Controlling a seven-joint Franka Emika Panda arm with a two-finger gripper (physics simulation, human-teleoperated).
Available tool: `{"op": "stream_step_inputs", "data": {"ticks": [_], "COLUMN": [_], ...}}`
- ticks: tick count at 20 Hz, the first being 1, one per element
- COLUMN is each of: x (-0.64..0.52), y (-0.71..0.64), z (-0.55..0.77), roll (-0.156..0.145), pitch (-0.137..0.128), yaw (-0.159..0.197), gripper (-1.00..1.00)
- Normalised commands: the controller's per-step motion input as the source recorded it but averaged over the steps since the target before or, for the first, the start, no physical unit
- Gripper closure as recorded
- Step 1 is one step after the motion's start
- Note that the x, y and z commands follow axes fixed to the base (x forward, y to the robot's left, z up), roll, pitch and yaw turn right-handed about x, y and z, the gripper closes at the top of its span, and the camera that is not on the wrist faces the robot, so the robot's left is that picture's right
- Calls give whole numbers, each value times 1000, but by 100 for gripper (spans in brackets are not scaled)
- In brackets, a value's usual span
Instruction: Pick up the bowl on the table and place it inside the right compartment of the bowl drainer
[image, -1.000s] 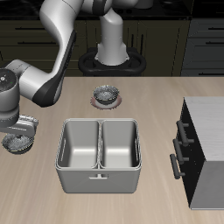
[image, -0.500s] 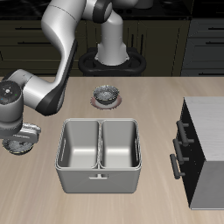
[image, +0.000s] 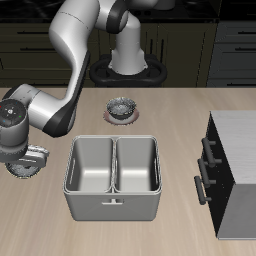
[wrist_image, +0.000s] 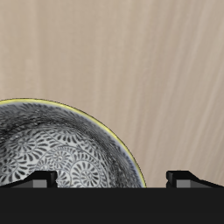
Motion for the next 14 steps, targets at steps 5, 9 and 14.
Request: {"op": "stream_step_inputs", "data": {"ticks": [5, 9, 14], "x": [-49, -89, -55], "y": [-48, 21, -76], "z": [51, 153, 48], "roll": [-12, 13, -14], "pitch": [-7, -37, -8], "yaw": [-21, -8, -14], "gripper": [100, 100, 100]}}
